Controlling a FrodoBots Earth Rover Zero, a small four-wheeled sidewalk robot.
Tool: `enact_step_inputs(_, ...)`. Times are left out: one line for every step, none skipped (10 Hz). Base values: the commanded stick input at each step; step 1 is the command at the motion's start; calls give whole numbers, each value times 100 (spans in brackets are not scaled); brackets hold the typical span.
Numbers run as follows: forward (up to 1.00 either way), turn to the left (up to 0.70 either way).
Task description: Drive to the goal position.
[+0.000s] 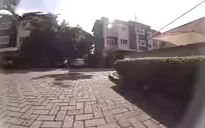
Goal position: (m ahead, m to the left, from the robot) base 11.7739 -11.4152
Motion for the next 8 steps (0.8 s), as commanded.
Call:
enact_step_inputs(69, 3)
enact_step_inputs(69, 3)
enact_step_inputs(69, 3)
enact_step_inputs(69, 3)
enact_step_inputs(69, 3)
enact_step_inputs(69, 3)
enact_step_inputs(69, 3)
enact_step_inputs(69, 3)
